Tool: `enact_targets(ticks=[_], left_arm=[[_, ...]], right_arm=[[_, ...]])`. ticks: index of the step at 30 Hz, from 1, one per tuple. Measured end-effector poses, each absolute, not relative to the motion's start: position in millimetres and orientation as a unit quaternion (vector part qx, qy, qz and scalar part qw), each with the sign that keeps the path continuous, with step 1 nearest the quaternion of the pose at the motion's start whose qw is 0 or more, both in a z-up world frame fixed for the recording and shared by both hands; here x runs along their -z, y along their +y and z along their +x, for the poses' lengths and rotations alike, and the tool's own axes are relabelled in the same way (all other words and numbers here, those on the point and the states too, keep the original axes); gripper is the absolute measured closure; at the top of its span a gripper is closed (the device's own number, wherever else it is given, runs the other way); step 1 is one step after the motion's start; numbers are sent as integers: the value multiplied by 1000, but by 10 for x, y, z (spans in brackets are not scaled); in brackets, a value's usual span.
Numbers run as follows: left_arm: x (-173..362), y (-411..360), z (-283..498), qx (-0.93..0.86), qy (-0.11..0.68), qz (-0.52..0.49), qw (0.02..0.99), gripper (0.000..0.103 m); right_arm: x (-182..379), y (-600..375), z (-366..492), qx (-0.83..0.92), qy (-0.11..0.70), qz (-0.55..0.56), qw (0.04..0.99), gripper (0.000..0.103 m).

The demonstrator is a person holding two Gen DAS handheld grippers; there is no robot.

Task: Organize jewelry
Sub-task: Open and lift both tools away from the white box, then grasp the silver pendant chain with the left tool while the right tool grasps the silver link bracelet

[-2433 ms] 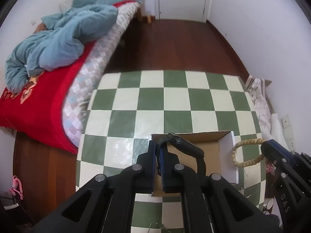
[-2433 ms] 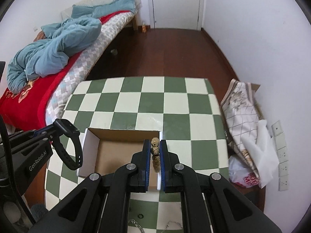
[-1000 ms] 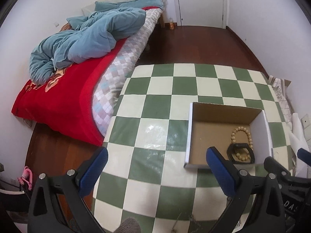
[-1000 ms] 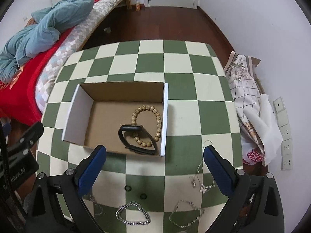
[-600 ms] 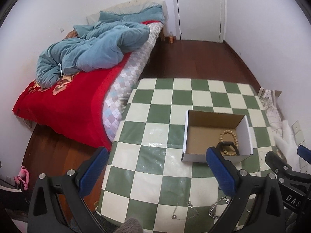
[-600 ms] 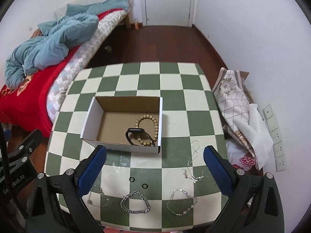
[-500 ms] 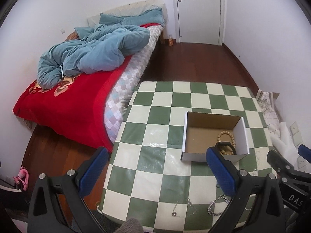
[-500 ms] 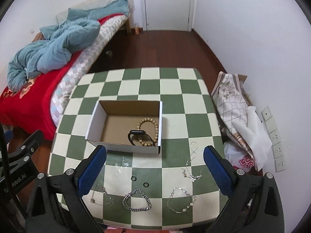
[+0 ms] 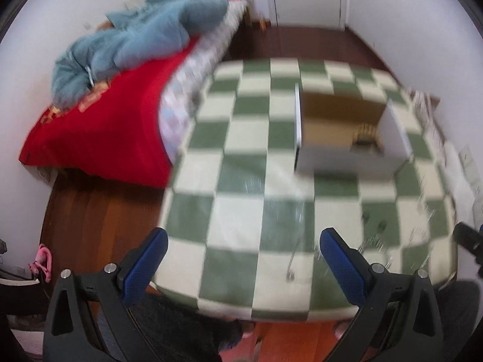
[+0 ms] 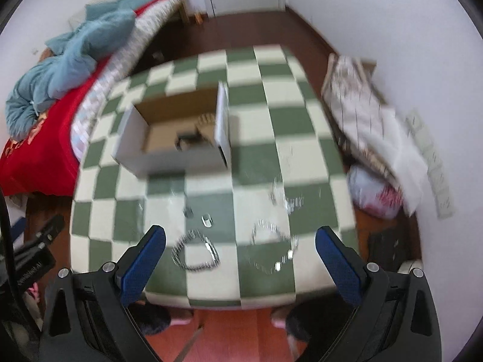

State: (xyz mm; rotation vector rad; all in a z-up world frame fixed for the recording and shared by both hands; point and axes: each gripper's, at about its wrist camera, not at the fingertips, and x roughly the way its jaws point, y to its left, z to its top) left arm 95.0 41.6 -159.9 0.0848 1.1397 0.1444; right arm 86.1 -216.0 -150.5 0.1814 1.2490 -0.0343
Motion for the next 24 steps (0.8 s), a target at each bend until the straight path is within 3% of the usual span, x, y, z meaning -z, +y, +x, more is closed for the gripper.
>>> enact_targets(ticks=[4, 11, 24], left_arm=[[2086, 383, 933, -53, 588, 36, 806, 1], [2526, 238, 976, -29, 626, 49, 777, 19], [2640, 100, 974, -19, 631, 58, 773, 20]], right_arm=[[1930, -2240, 799, 13, 621, 102, 777, 23], [2294, -2566, 738, 62, 641, 115, 757, 23], [2714, -2721, 814, 85, 654, 96, 745, 38]])
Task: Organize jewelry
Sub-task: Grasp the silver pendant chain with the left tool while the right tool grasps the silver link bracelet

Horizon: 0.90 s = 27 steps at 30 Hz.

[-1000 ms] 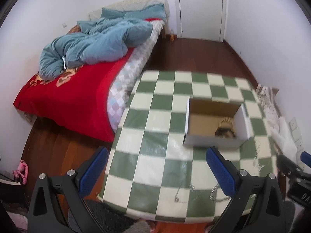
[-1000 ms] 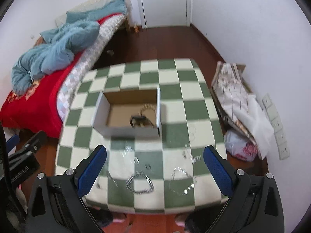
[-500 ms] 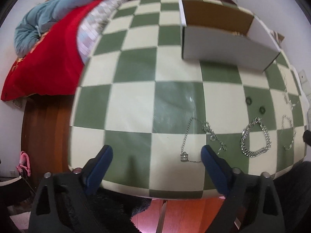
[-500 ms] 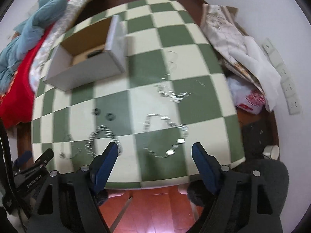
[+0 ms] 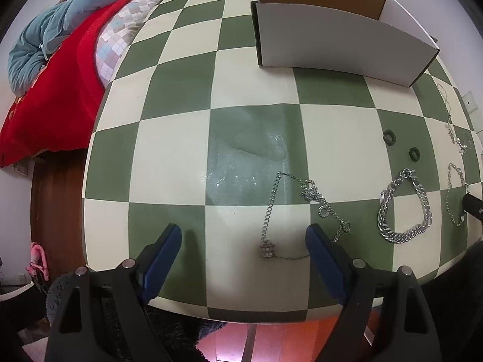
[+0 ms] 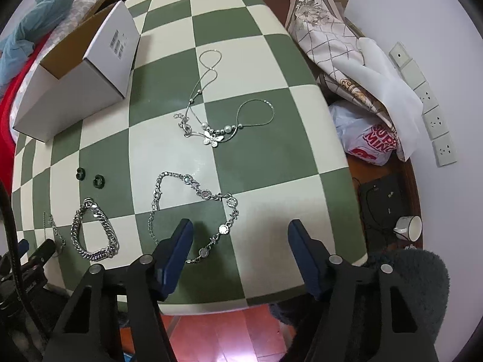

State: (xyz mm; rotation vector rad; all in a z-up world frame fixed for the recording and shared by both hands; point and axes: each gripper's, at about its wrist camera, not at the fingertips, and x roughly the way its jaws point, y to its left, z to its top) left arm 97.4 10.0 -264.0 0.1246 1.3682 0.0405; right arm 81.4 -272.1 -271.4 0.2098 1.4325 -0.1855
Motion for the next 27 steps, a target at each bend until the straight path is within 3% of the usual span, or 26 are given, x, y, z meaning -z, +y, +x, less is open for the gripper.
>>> enact_targets(ticks=[11, 14, 16, 18, 20, 23, 27], left_arm=[[2618, 71, 936, -15, 633, 56, 772, 20], [2619, 70, 943, -15, 632, 53, 773, 20], [2622, 83, 955, -14, 631, 51, 774, 20], [2625, 100, 968, -10, 630, 46, 775, 25], [2604, 100, 957, 4, 630, 31, 776, 48], [2571, 50, 943, 15, 629, 30, 777, 73], [2559, -8, 940, 23, 628, 33, 777, 98]], right_arm=[[2766, -2605, 854, 78, 649, 64, 754, 41], [2756, -2566, 855, 70, 646, 57, 758, 51], [2728, -2511, 844, 67, 642, 53, 762, 68], [2718, -2479, 855, 65, 640, 50, 764, 78], [2712, -2441, 869, 62, 639, 47, 765, 86], [2708, -2407, 880, 61, 640, 44, 765, 89], [2708, -2403, 885, 61, 640, 45, 765, 90]])
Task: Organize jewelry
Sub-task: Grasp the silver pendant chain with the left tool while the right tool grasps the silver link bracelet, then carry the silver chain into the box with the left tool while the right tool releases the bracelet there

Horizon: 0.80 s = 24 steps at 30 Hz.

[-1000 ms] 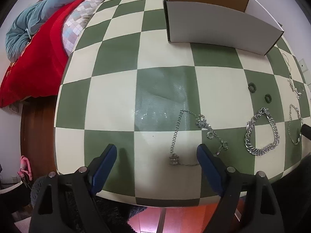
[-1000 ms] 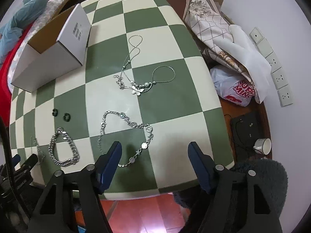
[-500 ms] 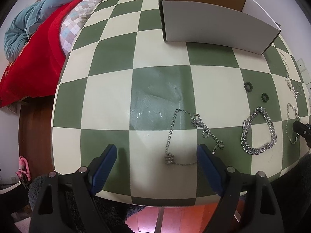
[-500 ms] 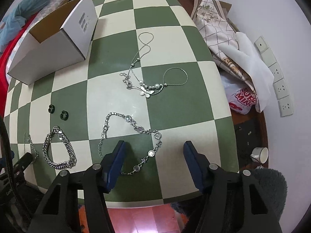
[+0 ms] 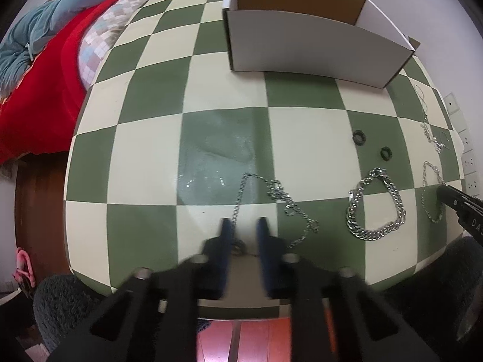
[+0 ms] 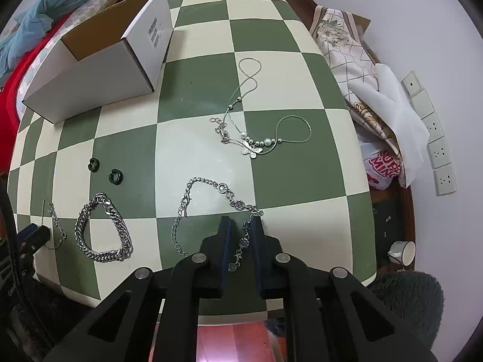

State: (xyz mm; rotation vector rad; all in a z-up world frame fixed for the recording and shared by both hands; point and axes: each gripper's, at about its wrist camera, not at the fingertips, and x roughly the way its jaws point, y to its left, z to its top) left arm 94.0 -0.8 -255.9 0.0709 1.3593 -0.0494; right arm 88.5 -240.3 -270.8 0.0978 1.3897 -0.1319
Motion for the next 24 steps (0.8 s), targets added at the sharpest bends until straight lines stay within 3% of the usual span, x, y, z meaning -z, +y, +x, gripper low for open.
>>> enact_targets(ticks=[9, 24], left_arm=[[2523, -27, 904, 25, 627, 29, 778, 103], [1866, 429, 1036, 50, 583, -60, 808, 103]], right_arm=[[2707, -2400, 881, 60, 637, 51, 767, 100], [2279, -2540, 817, 33, 600, 122, 790, 100]])
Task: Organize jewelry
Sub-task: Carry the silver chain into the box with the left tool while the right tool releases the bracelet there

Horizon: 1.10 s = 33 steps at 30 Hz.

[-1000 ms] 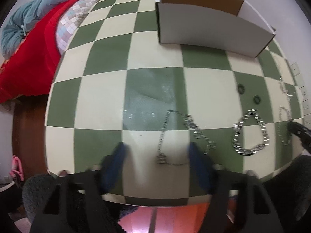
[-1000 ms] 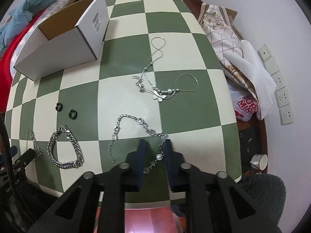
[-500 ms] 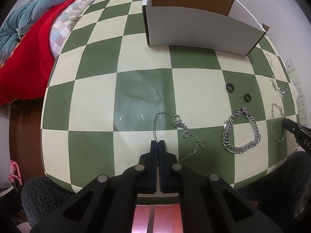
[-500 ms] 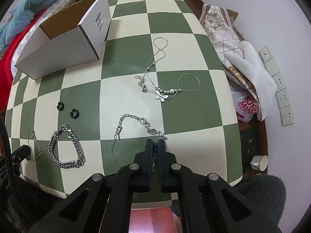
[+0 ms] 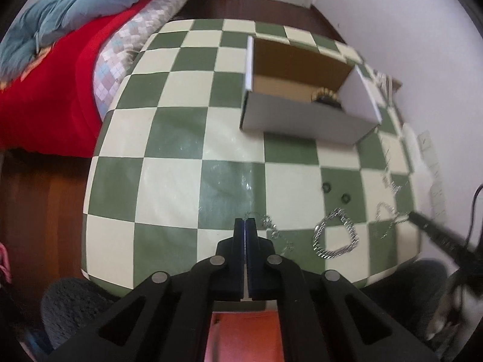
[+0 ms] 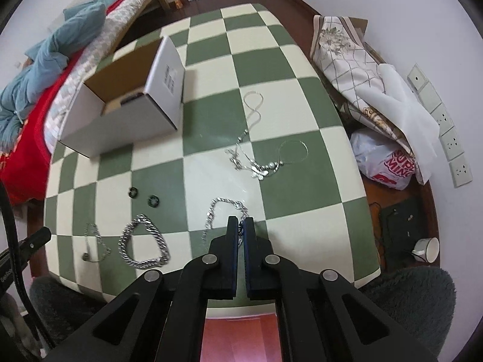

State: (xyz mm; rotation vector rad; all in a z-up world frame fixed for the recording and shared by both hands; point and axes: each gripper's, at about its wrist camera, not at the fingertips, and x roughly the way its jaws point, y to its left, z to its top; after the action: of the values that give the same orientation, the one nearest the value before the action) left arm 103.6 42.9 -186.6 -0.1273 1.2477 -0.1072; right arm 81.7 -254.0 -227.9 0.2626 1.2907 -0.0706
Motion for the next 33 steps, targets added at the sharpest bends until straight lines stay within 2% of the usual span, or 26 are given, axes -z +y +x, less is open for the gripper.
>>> enact_targets(ticks=[4, 6, 8, 9, 16, 18, 21, 22, 23, 33], left_arm=[[2125, 452, 1051, 45, 622, -68, 779, 96], [2272, 438, 1005, 35, 635, -61, 769, 83], [2415, 417, 969, 18, 647, -50, 760, 32], [2470, 400, 948, 18, 649, -50, 759, 30], [2647, 207, 889, 8, 655, -18, 756, 31], [2652, 159, 888, 7, 648, -11, 761, 35], [2618, 95, 881, 8, 633, -1, 774, 61], [2604, 84, 882, 9, 630, 1, 776, 80], [2597, 72, 884, 12, 630, 1, 777, 94], [2513, 106, 890, 22, 623, -6, 782, 94]], right_arm=[[2262, -2517, 829, 28, 599, 121, 791, 100], [2289, -2511, 831, 27, 601, 122, 789, 100], [2320, -2517, 832, 27, 602, 124, 788, 100], [2339, -2526, 825, 26, 604, 125, 787, 100], [2421, -2541, 817, 27, 608, 131, 783, 100], [2421, -2550, 825, 27, 608, 129, 783, 100], [2427, -2564, 826, 29, 608, 129, 783, 100], [2433, -2569, 828, 29, 608, 130, 783, 100], [2440, -2575, 830, 31, 608, 131, 782, 100], [2389, -2575, 841, 30, 602, 132, 787, 100]])
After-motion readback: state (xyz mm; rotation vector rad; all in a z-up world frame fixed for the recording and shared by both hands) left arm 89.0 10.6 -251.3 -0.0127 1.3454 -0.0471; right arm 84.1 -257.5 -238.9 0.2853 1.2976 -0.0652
